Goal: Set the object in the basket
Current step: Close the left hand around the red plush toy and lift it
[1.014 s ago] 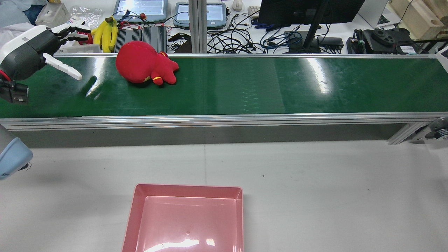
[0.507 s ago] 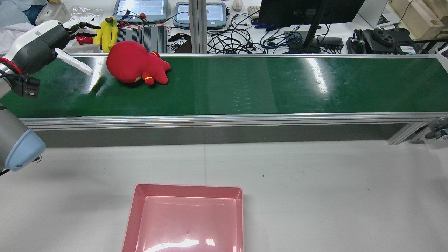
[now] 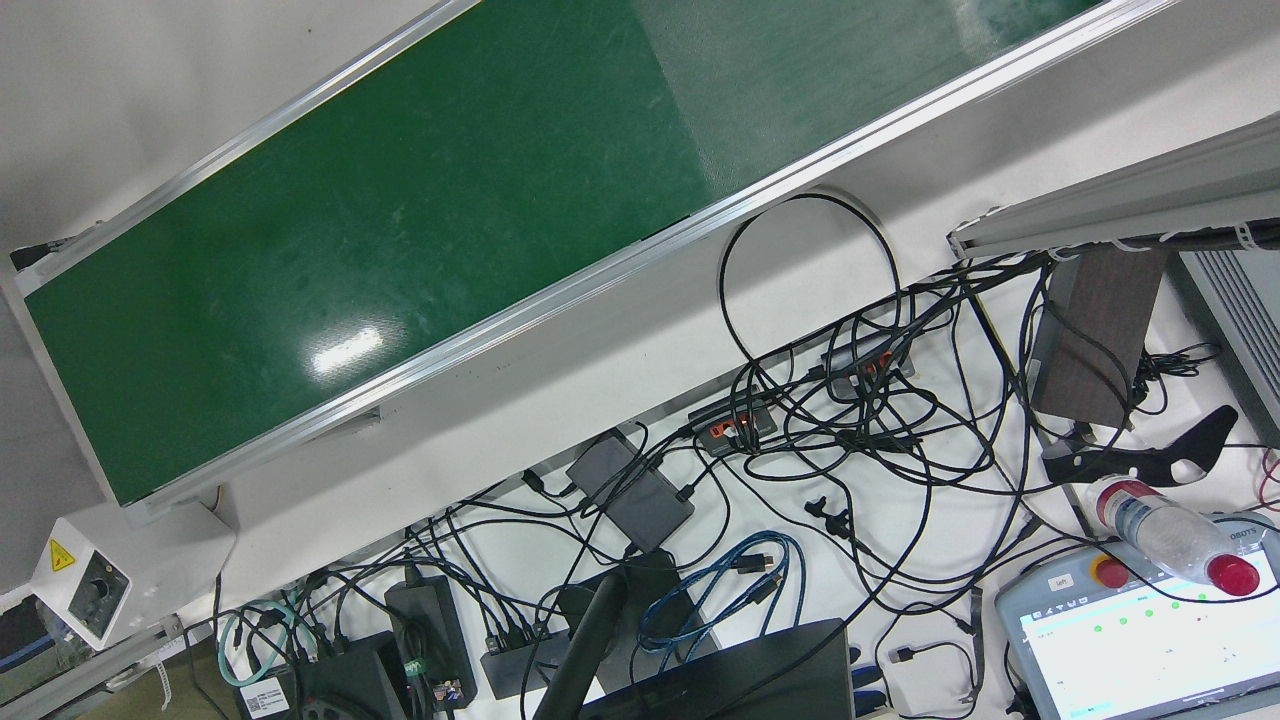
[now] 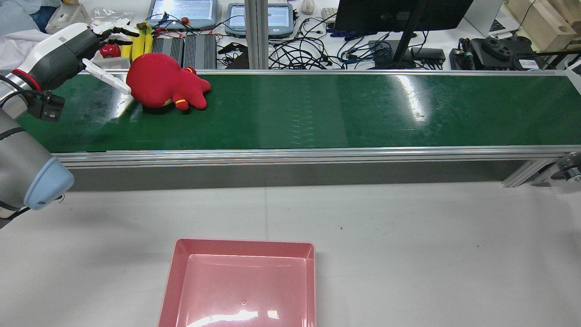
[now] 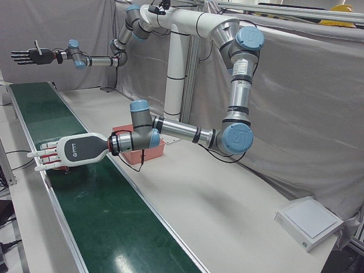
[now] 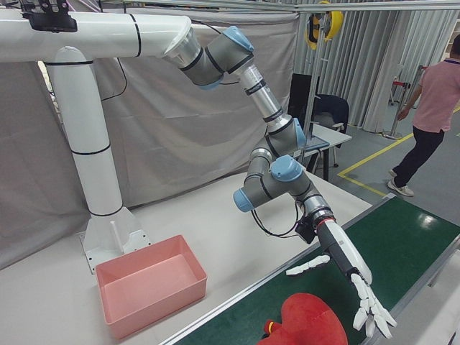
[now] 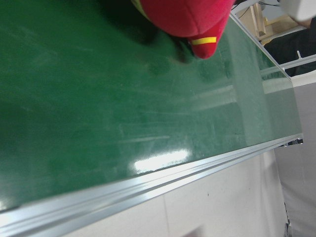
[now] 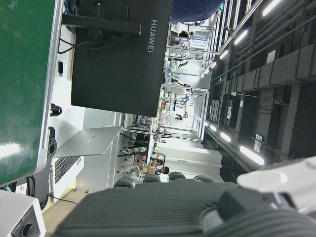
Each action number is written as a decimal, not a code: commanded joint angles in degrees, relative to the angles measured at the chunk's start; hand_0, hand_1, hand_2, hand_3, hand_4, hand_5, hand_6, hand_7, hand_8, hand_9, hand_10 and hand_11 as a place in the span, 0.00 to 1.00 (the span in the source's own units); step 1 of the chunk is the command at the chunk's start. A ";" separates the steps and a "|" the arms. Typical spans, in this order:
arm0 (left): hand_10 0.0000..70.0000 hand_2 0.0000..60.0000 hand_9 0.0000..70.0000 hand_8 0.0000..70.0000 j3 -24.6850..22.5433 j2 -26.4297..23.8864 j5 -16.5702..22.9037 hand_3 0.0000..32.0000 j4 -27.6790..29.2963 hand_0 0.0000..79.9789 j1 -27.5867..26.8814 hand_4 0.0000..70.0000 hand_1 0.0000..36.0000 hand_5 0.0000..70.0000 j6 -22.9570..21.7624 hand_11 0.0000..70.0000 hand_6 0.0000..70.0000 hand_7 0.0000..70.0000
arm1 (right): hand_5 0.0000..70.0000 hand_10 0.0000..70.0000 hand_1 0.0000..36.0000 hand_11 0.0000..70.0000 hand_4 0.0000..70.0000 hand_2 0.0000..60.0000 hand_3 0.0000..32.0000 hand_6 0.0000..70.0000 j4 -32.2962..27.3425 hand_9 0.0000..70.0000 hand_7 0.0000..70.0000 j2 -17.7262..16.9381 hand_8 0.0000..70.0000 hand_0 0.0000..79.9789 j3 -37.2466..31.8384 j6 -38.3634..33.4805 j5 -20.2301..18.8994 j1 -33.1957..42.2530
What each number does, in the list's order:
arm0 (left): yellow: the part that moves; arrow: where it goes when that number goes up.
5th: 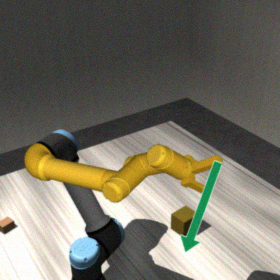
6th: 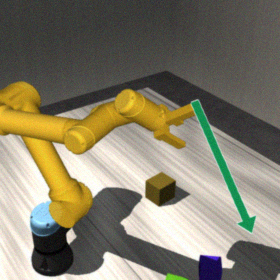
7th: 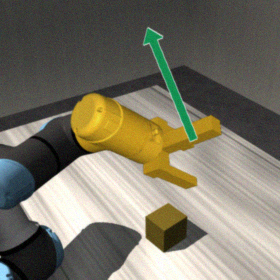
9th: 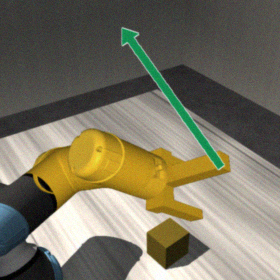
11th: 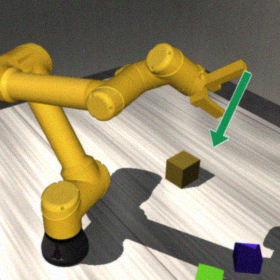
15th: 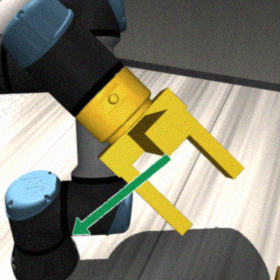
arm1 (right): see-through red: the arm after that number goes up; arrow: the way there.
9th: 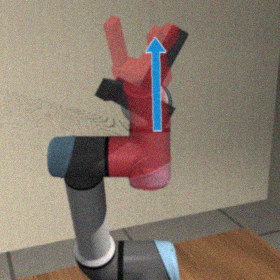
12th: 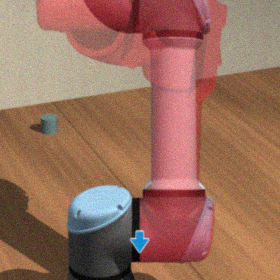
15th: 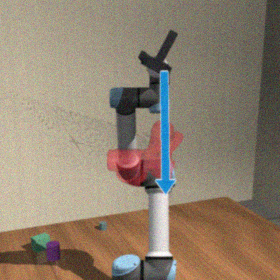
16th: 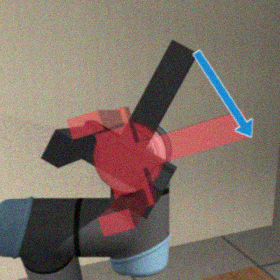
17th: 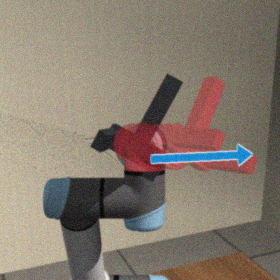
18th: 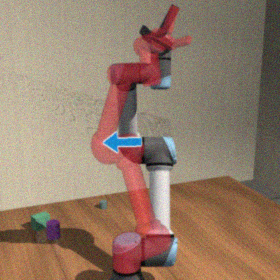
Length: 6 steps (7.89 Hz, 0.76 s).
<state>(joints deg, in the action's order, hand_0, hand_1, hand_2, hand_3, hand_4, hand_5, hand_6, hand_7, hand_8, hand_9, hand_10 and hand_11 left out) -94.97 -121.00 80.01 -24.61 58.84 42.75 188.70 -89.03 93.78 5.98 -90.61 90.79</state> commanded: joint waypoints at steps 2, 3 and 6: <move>0.00 0.00 0.29 0.19 4.96 -2.04 -0.03 0.00 0.79 0.72 -1.36 0.19 0.24 0.38 0.40 0.00 0.09 0.07 | 0.00 0.00 0.00 0.00 0.00 0.00 0.00 0.00 0.00 0.00 0.00 0.00 0.00 0.00 0.00 0.00 0.00 0.00; 0.00 0.00 0.29 0.19 5.93 -1.96 -0.03 0.00 1.31 0.73 -1.27 0.19 0.24 0.38 0.40 0.00 0.09 0.07 | 0.00 0.00 0.00 0.00 0.00 0.00 0.00 0.00 0.00 0.00 0.00 0.00 0.00 0.00 0.00 0.00 0.00 0.00; 0.00 0.00 0.30 0.19 6.29 -2.04 -0.03 0.00 1.85 0.72 -2.32 0.19 0.26 0.39 0.40 0.00 0.09 0.07 | 0.00 0.00 0.00 0.00 0.00 0.00 0.00 0.00 0.00 0.00 0.00 0.00 0.00 0.00 0.00 0.00 0.00 0.00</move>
<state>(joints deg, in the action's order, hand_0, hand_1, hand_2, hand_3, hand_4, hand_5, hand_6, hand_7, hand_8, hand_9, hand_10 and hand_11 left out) -88.96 -122.96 79.98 -23.04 57.19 43.15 188.67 -89.03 93.78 5.98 -90.62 90.79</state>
